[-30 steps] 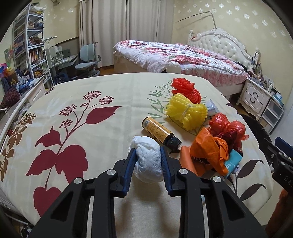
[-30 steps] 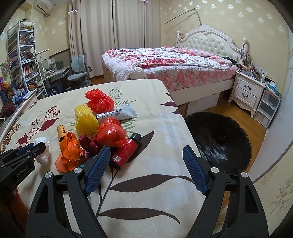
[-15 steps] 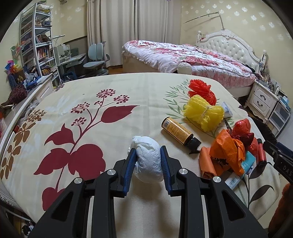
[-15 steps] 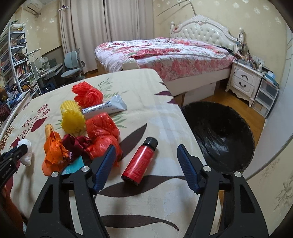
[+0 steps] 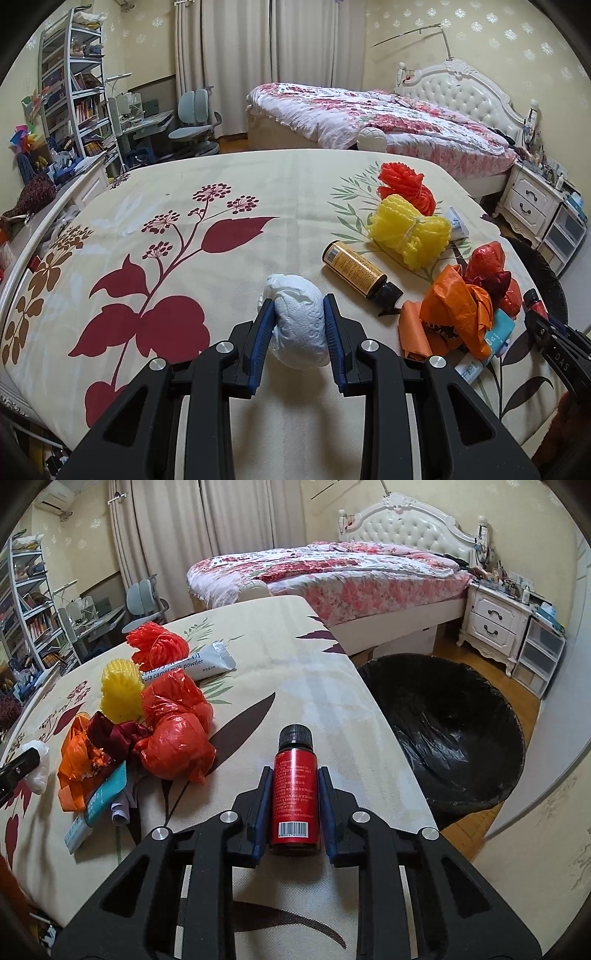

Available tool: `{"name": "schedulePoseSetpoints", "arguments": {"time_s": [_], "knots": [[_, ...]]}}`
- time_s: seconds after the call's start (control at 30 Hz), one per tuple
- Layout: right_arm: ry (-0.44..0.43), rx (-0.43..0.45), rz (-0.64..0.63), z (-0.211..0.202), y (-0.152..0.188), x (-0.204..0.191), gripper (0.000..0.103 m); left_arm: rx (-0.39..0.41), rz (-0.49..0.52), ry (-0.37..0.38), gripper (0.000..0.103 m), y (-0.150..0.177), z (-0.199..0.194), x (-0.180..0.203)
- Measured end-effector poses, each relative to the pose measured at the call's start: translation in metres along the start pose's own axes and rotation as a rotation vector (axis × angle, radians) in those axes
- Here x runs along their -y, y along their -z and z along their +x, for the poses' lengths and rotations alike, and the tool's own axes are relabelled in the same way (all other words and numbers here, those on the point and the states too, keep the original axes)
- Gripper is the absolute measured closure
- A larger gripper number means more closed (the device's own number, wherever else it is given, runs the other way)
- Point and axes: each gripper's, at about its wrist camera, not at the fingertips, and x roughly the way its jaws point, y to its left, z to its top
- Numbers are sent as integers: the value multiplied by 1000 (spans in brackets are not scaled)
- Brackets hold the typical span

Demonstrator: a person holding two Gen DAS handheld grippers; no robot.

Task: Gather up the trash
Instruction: 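Grasp the red spray can with the right gripper while the left gripper holds the tissue, then carry tissue and spray can over the black bin and open both grippers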

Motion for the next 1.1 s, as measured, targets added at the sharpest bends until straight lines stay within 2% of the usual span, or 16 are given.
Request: {"name": "schedulePoseSetpoints", "arguments": {"time_s": [0.27, 0.43, 0.73, 0.9, 1.1], "knots": [[24, 70, -9, -21, -16, 9, 80, 28, 6, 16, 74, -6, -9, 10], [49, 110, -1, -33, -28, 25, 80, 66, 37, 60, 74, -16, -20, 33], [105, 154, 19, -40, -49, 63, 80, 120, 138, 193, 74, -40, -26, 112], [136, 156, 41, -35, -58, 85, 80, 118, 187, 262, 74, -49, -16, 158], [164, 147, 83, -25, -64, 115, 80, 107, 242, 308, 74, -55, 2, 205]]}}
